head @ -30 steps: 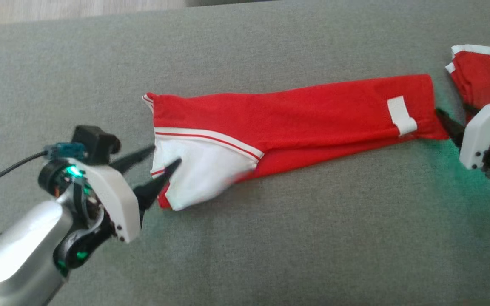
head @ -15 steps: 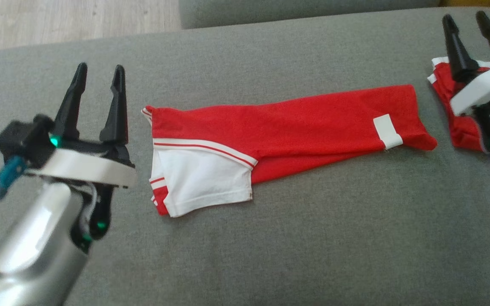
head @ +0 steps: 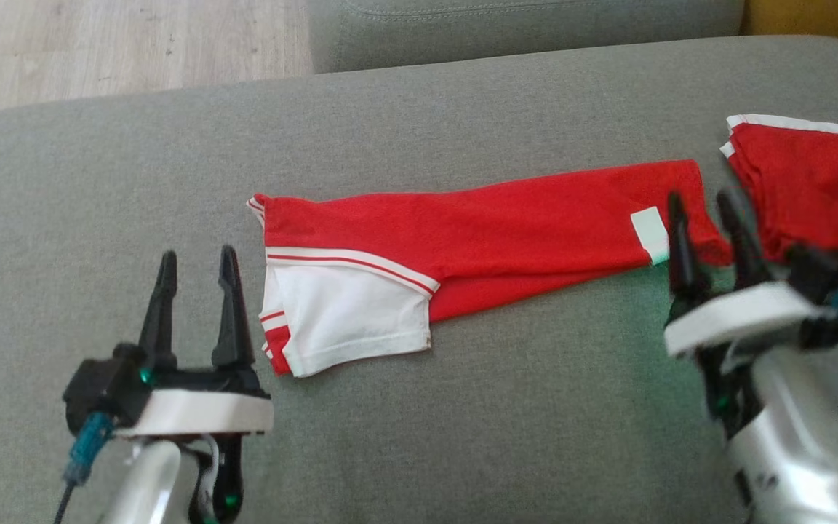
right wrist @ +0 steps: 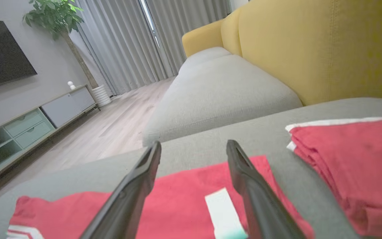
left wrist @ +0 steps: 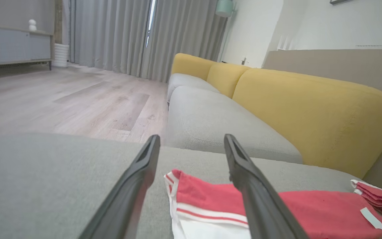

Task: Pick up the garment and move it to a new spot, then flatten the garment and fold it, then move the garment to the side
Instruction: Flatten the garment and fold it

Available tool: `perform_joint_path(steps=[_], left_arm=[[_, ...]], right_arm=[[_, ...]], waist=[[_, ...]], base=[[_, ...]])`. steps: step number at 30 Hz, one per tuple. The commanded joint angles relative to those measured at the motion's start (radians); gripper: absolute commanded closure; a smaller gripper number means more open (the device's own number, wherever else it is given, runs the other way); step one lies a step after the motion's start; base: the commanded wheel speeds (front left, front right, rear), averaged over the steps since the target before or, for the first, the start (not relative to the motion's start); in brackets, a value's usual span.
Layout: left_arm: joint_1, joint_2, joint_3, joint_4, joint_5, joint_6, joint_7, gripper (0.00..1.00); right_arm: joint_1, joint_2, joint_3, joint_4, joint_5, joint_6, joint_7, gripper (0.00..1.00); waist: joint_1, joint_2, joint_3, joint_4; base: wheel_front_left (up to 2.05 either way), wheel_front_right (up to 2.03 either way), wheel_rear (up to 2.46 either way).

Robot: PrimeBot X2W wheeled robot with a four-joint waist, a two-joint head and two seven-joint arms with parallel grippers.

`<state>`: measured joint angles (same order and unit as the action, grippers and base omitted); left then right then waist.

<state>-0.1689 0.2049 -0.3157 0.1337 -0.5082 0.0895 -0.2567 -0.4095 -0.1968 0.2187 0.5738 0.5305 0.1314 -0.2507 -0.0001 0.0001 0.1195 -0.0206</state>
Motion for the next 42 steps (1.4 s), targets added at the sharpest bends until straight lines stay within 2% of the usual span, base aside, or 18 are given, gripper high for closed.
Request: perform_joint_path(steps=[1, 4, 9, 15, 25, 33, 34, 35, 36, 42], left_arm=[[-0.027, -0.008, 0.062, -0.021, 0.018, -0.019, -0.005, 0.00], [-0.020, -0.040, 0.094, -0.005, 0.067, -0.060, -0.005, 0.00], [-0.039, -0.082, 0.146, 0.009, 0.118, -0.111, -0.005, 0.00], [-0.066, -0.115, 0.175, 0.036, 0.167, -0.157, -0.005, 0.00], [-0.110, -0.144, 0.157, 0.076, 0.209, -0.193, -0.005, 0.00], [-0.119, -0.150, 0.167, 0.079, 0.215, -0.203, -0.005, 0.00], [-0.120, -0.151, 0.170, 0.080, 0.216, -0.204, -0.005, 0.00], [-0.122, -0.151, 0.173, 0.080, 0.217, -0.205, -0.005, 0.00], [-0.123, -0.152, 0.175, 0.081, 0.218, -0.205, -0.005, 0.00], [-0.120, -0.153, 0.181, 0.086, 0.224, -0.209, -0.005, 0.00]], right_arm=[[0.005, 0.027, -0.016, -0.048, -0.039, -0.001, -0.011, 0.00], [0.036, 0.069, -0.064, -0.074, -0.099, -0.001, -0.011, 0.00], [0.006, 0.080, -0.111, -0.080, -0.169, -0.001, -0.005, 0.00], [-0.074, 0.092, -0.260, 0.014, -0.228, -0.001, 0.055, 0.00], [-0.182, 0.091, -0.489, 0.275, -0.401, -0.001, 0.144, 0.00], [-0.233, 0.108, -0.583, 0.400, -0.503, -0.001, 0.177, 0.00], [-0.239, 0.112, -0.584, 0.413, -0.508, -0.001, 0.182, 0.16], [-0.246, 0.117, -0.580, 0.422, -0.510, -0.001, 0.184, 0.81], [-0.253, 0.120, -0.575, 0.427, -0.512, -0.001, 0.179, 1.00], [-0.272, 0.101, -0.569, 0.418, -0.503, -0.001, 0.119, 1.00]], waist=[[0.0001, -0.0001, 0.001, 0.001], [0.0001, -0.0001, 0.007, 0.005], [0.0001, -0.0001, 0.033, 0.018], [0.0001, -0.0001, 0.070, 0.042], [0.0001, -0.0001, 0.127, 0.093], [0.0001, -0.0001, 0.143, 0.105], [0.0001, -0.0001, 0.144, 0.104], [0.0001, -0.0001, 0.144, 0.102], [0.0001, -0.0001, 0.144, 0.100], [0.0001, -0.0001, 0.123, 0.069]], base=[[0.00, 0.00, 0.00], [0.00, 0.00, 0.00], [0.00, 0.00, 0.00], [0.00, 0.00, 0.00], [0.00, 0.00, 0.00], [0.00, 0.00, 0.00], [0.00, 0.00, 0.00], [0.00, 0.00, 0.00], [0.00, 0.00, 0.00], [0.00, 0.00, 0.00]])
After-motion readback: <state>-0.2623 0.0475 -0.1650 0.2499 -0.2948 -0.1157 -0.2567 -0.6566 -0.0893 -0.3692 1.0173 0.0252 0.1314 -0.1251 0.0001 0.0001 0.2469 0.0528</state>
